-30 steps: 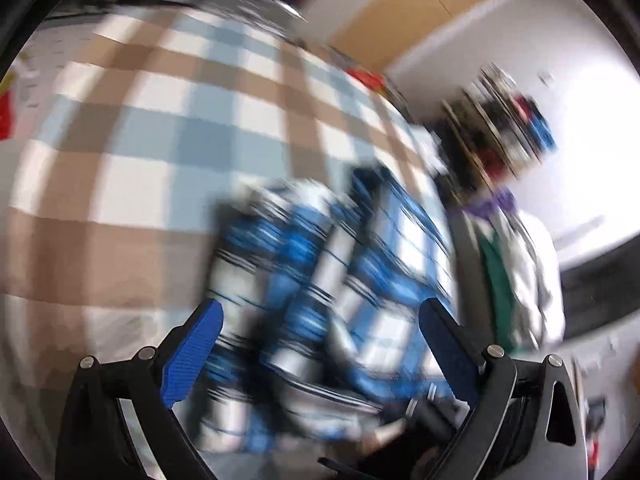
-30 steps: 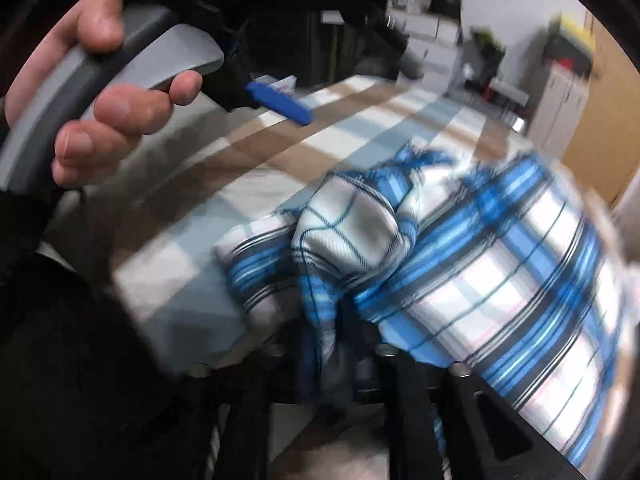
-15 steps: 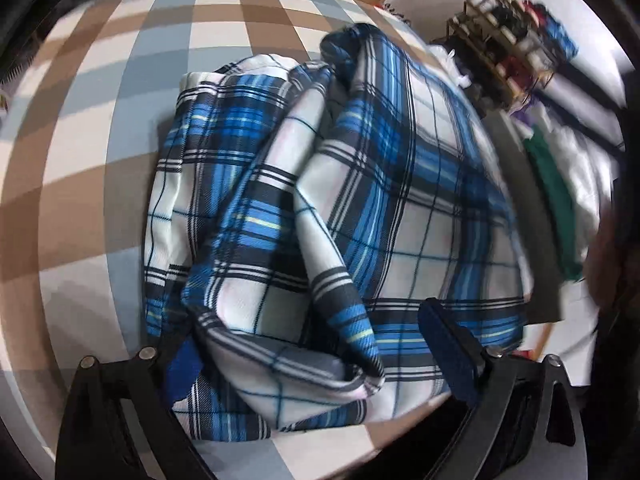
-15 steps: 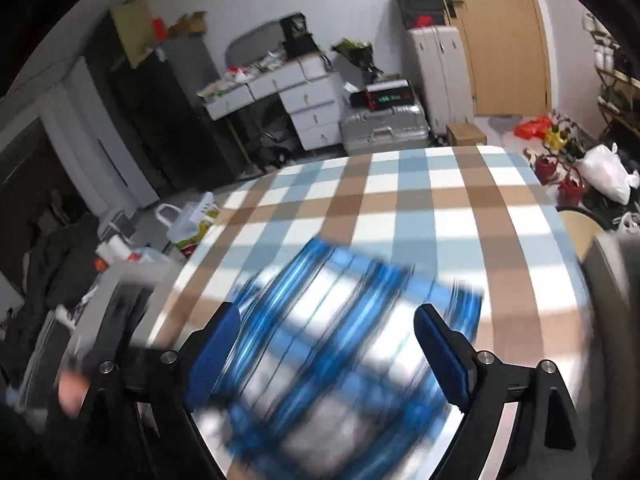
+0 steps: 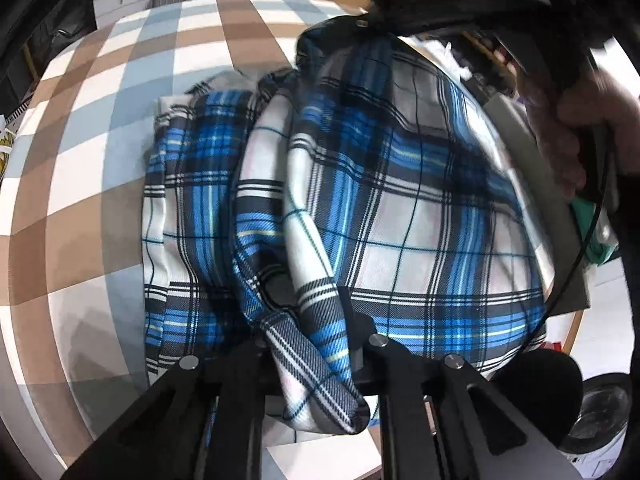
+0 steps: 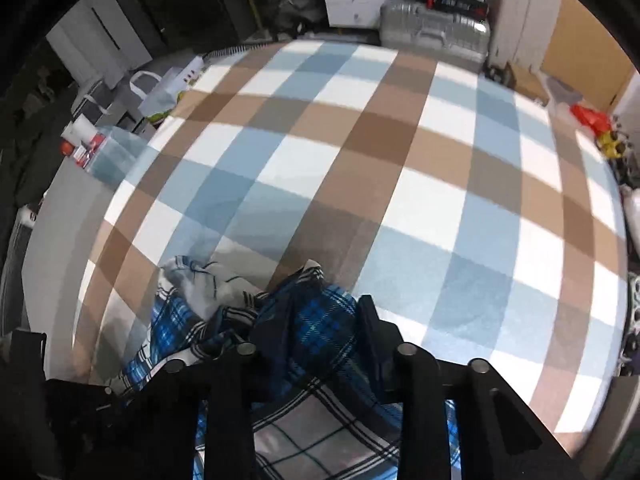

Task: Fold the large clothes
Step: 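Lift the plaid shirt bundle off the bed with the left gripper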

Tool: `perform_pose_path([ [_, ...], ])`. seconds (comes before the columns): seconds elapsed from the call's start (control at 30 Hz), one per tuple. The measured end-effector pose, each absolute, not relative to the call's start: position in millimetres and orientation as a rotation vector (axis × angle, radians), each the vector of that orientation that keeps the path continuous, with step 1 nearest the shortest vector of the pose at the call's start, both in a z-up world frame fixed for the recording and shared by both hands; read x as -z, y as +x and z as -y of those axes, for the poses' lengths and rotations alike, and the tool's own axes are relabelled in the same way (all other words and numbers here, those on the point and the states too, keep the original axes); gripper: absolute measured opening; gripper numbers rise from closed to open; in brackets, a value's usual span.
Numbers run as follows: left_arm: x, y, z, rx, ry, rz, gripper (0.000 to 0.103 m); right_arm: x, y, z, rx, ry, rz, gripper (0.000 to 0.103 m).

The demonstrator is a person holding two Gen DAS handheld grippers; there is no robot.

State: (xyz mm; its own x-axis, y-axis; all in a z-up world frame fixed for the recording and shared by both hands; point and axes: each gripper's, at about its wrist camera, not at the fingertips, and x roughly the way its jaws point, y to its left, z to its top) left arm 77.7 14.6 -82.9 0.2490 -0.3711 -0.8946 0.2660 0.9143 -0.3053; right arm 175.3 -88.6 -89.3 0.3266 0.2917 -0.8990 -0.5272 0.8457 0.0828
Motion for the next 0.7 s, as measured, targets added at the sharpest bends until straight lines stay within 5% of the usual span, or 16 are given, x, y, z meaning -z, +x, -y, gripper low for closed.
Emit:
perform_pose_path([
  [0.4, -8, 16, -67, 0.517, -0.314, -1.010, 0.003, -7, 109, 97, -0.566, -0.148, -0.838, 0.014],
  [0.53, 17, 25, -73, 0.444, -0.368, -1.047, 0.003, -10, 109, 66, -0.574, -0.152, -0.843, 0.014],
  [0.7, 86, 45, -85, 0.338, -0.414, -1.239, 0.008, 57, 147, 19, -0.531, -0.129, -1.021, 0.016],
])
